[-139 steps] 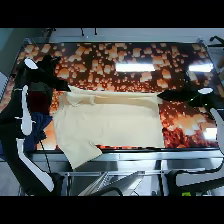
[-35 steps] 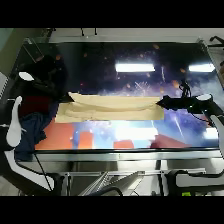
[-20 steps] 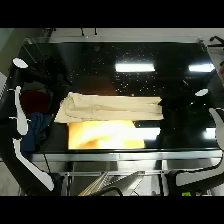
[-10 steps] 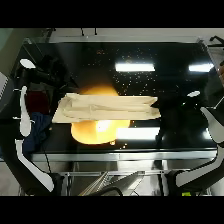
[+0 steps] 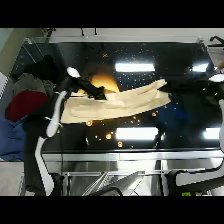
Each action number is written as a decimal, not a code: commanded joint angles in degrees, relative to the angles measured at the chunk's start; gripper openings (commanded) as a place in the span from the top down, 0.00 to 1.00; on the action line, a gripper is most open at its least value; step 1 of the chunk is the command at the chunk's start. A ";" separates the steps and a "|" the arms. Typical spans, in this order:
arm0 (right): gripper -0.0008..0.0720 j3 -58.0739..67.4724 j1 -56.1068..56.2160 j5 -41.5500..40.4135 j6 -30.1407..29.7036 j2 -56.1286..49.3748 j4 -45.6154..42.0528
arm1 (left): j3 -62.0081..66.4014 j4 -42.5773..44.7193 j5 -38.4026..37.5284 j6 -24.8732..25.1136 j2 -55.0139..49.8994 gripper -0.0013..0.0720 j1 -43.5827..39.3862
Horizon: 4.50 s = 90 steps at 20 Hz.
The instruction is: Fold the shirts.
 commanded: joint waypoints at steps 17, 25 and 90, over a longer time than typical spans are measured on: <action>0.96 8.70 13.55 2.03 11.72 4.83 -1.11 | 0.98 -36.33 -2.80 14.43 11.54 0.96 6.27; 0.95 7.45 43.39 -28.22 16.74 -7.10 -1.77 | -1.25 -35.43 -11.52 13.73 28.48 0.95 32.52; 0.60 -54.51 -57.86 -28.59 25.53 35.74 -30.67 | -1.33 -35.36 -21.33 12.92 29.97 0.95 25.94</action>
